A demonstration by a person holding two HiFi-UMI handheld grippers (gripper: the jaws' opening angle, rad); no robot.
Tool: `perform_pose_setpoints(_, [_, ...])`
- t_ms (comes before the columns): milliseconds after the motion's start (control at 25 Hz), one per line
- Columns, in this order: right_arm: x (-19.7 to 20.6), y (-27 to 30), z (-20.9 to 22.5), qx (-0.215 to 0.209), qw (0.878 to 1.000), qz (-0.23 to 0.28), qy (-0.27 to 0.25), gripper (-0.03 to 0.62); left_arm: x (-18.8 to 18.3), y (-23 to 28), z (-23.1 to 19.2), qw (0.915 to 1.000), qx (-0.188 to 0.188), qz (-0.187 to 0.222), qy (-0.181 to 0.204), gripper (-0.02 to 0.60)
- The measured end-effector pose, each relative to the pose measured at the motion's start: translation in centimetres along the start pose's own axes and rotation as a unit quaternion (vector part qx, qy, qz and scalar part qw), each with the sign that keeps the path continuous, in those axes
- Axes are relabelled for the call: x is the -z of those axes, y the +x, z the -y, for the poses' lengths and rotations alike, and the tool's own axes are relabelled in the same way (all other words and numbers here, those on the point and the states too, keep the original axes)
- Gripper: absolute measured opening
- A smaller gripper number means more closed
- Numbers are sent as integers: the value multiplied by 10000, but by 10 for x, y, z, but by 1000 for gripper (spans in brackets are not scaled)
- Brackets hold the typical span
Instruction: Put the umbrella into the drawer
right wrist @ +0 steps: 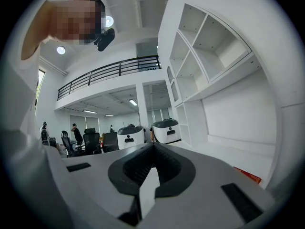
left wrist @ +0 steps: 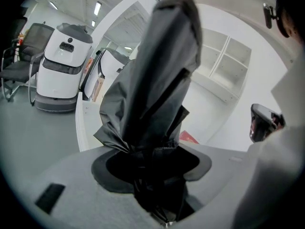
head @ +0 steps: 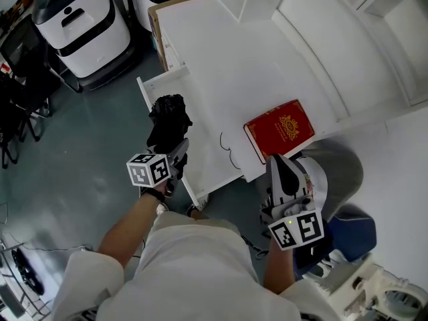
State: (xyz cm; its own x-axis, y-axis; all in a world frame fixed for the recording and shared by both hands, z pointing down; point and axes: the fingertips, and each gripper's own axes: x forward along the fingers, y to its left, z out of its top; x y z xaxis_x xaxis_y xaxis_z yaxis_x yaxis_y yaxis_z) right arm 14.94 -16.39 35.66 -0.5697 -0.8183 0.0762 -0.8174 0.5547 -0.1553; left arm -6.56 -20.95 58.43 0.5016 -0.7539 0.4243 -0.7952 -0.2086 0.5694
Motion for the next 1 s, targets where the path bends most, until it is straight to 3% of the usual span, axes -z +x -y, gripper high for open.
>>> perform_pose_setpoints(160, [7, -4, 11, 50, 10000, -14, 74, -1, 12, 27, -5, 9995, -139, -293, -67, 245])
perform_pose_setpoints(440, [21, 0, 19, -5, 9998, -42, 201, -1, 27, 63, -7, 9966, -218, -520, -607, 246])
perform_pose_setpoints(600, [31, 0, 24, -4, 9993, -104, 349, -1, 47, 78, -21, 9900, -486, -722, -1112, 245])
perform_pose_setpoints(1000, [46, -25, 51, 428, 9976, -94, 543, -1, 73, 113, -46, 9769, -900, -1252, -1481, 247])
